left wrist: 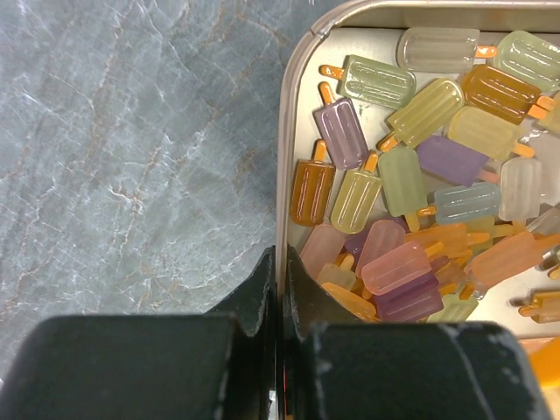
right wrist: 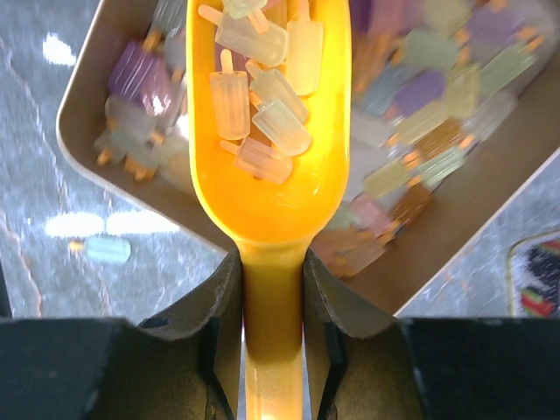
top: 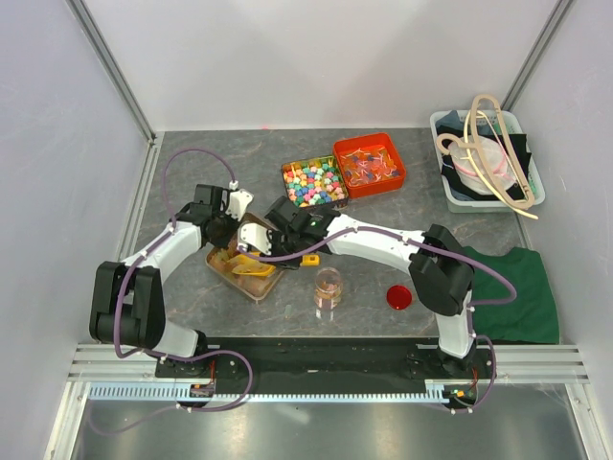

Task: Pack the candies
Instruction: Scoop the fake candies from the storage box.

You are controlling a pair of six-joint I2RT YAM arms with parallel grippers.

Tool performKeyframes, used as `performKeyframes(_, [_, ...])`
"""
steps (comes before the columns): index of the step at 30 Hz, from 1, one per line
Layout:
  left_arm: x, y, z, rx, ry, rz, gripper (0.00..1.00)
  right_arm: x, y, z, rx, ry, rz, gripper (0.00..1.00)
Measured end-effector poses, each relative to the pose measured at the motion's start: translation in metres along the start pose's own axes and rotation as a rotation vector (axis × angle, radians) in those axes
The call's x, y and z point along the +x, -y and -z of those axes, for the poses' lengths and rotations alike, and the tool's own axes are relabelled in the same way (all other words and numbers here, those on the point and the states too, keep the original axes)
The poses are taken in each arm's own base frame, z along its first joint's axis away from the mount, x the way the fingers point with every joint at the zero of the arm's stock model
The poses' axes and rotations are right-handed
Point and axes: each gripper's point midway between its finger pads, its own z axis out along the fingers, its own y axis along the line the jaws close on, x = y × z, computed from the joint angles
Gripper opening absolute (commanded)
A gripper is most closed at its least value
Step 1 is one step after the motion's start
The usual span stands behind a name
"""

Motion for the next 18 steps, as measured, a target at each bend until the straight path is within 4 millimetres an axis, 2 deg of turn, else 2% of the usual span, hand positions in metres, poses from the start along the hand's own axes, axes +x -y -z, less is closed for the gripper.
performKeyframes(6, [-0.006, -0.003, 0.002, -0.005, 0.011, -0.001, 0.02, 0.018, -0.006, 0.007, -0.024, -0.021, -0.007, 0.0])
performKeyframes(18, [-0.006, -0.003, 0.003, 0.001, 0.004, 0.003, 0.02, 0.029, 0.002, 0.032, -0.023, 0.035, -0.042, 0.0])
